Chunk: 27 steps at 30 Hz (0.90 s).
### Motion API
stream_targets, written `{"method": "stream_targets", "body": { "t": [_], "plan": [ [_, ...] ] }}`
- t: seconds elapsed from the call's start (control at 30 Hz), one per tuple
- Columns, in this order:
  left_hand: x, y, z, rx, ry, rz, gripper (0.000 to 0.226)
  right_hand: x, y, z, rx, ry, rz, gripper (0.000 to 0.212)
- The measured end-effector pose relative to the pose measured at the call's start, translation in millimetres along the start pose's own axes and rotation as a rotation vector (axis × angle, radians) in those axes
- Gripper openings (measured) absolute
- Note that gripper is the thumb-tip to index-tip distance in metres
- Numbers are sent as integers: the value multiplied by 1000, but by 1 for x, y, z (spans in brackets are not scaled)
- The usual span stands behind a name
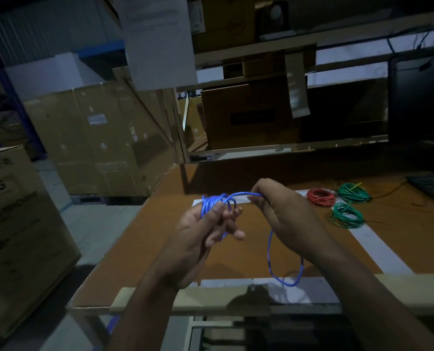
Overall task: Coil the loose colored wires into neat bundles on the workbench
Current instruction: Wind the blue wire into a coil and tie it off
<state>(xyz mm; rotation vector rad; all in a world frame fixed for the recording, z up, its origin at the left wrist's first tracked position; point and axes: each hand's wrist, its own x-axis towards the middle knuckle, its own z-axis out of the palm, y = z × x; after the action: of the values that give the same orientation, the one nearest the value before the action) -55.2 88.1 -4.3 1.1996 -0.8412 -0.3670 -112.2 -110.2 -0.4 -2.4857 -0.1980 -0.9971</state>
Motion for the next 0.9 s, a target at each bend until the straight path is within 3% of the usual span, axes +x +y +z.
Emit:
{"method": "stream_targets", "body": {
  "t": [0.1, 0.23, 0.33, 0.43, 0.53, 0.67, 0.73, 0.8, 0.9],
  "plan": [
    [-1, 7, 6, -268, 45, 2, 31, -5, 0, 5, 48, -134, 58, 6],
    [0, 24, 11, -656, 172, 45, 23, -14, -6, 16, 182, -377, 185, 21],
    [9, 27, 12, -769, 341, 116, 26, -19, -15, 19, 350, -479, 193, 24],
    [12, 23, 7, -770, 267, 191, 29, -21, -23, 23, 386, -577, 253, 35],
    [15, 11, 2, -456, 216, 240, 37, -24, -28, 24, 379, -678, 252, 37],
    [15, -6, 1, 421, 235, 206, 38, -21, -35, 10, 419, -748, 265, 35],
    [16, -17, -2, 841, 205, 207, 37, -19, -37, 3, 274, -662, 214, 26],
    [18, -25, -8, 1152, 288, 207, 31, -16, -35, 0, 36, -531, 143, 16],
    [21, -25, -11, 1349, 282, 155, 26, -13, -31, 3, -295, -428, 77, 15]
  ]
}}
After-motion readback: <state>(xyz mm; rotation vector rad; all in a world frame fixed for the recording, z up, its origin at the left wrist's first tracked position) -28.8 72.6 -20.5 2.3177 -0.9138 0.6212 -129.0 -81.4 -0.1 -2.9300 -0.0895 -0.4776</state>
